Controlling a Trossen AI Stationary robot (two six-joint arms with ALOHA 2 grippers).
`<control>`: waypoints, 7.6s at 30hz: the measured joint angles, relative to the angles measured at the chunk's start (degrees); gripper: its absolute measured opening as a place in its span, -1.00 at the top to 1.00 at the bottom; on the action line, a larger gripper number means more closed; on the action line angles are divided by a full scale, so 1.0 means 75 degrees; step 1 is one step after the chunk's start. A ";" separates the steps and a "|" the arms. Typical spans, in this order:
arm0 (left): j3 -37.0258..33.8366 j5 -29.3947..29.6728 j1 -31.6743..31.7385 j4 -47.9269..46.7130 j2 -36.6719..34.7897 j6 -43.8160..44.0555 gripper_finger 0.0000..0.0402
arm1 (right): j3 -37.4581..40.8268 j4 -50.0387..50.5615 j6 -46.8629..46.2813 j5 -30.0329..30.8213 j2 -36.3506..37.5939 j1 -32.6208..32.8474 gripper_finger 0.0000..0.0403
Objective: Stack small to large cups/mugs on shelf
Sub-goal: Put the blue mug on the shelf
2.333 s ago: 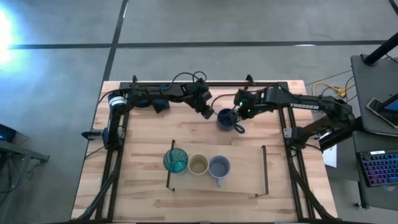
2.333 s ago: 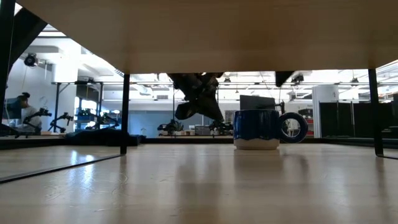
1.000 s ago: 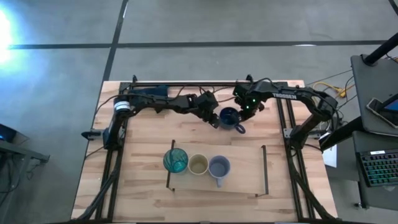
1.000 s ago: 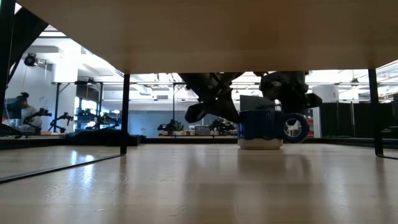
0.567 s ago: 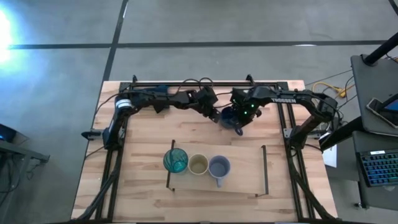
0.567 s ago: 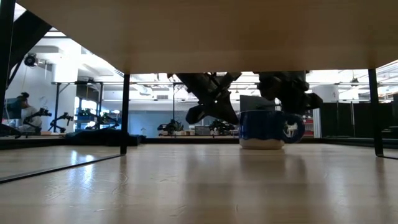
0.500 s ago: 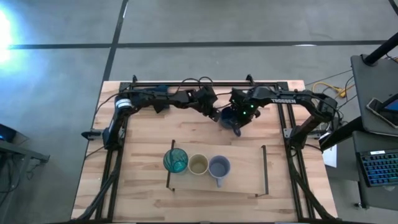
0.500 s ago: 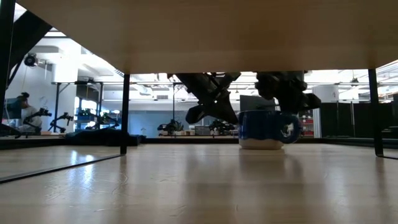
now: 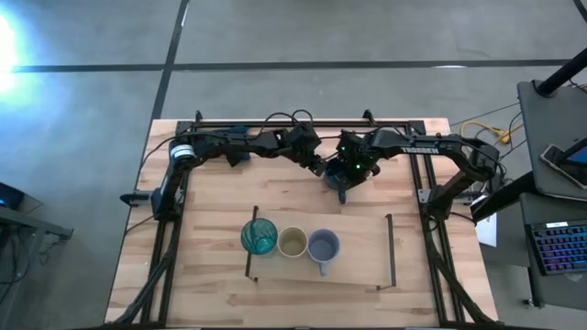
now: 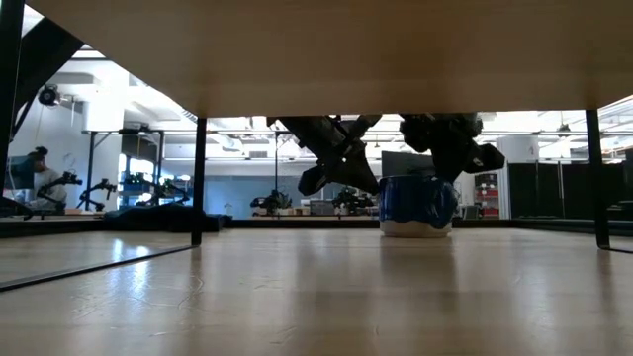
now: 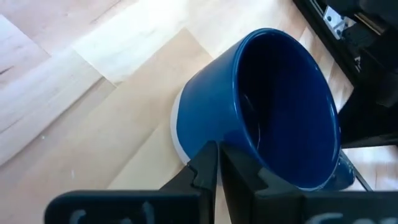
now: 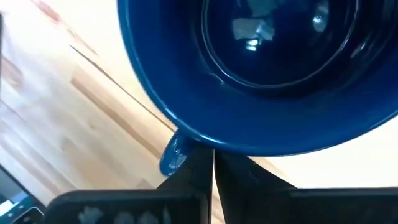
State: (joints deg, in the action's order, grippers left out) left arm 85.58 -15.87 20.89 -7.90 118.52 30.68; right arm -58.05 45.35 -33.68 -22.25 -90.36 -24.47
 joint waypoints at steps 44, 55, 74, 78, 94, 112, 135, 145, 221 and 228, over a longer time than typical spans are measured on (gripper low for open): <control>-0.0029 -0.0179 -0.0033 -0.0440 -0.0173 -0.0316 0.97 | -0.0060 0.0783 0.0159 0.1803 0.1502 -0.1091 0.38; 0.0040 -0.0196 0.0068 -0.0139 -0.0047 -0.0323 0.97 | -0.0058 0.0781 0.0059 0.1791 0.1508 -0.1090 0.37; 0.0044 -0.0406 0.0165 -0.0878 -0.0503 -0.0571 0.97 | -0.0020 0.0593 -0.0313 0.1812 0.0900 -0.1093 0.28; 0.0042 -0.0402 0.0165 -0.0905 -0.0843 -0.0576 0.97 | -0.0020 0.0437 -0.0308 0.1835 0.0578 -0.1093 0.29; -0.0214 -0.0475 0.0127 -0.1075 -0.1669 -0.0883 0.97 | -0.0020 -0.0003 -0.0269 0.1823 -0.0419 -0.1090 0.40; -0.1018 -0.0079 0.0153 -0.1852 -0.2952 -0.1430 0.97 | -0.0403 0.1371 -0.0367 0.1929 0.0159 -0.1055 0.92; -0.1431 0.0156 0.0398 -0.1991 -0.3308 -0.1993 0.97 | -0.5534 0.5945 -0.4067 0.3235 0.1014 0.1768 0.93; -0.1434 0.0153 0.0447 -0.2514 -0.3360 -0.2604 0.97 | -0.5515 0.5953 -0.6307 0.3118 0.1016 0.4010 0.93; -0.1419 0.0121 0.0468 -0.2404 -0.3363 -0.2533 0.97 | -0.4513 0.5572 -1.0440 0.2779 0.0019 0.7382 0.87; -0.1419 0.0121 0.0468 -0.2405 -0.3363 -0.2535 0.97 | -0.4507 0.5401 -1.0303 0.2782 0.0019 0.7373 0.86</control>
State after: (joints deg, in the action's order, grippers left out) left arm 74.94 -14.96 24.40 -25.94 93.30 11.66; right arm -91.85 85.85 -110.96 -1.39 -90.21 30.83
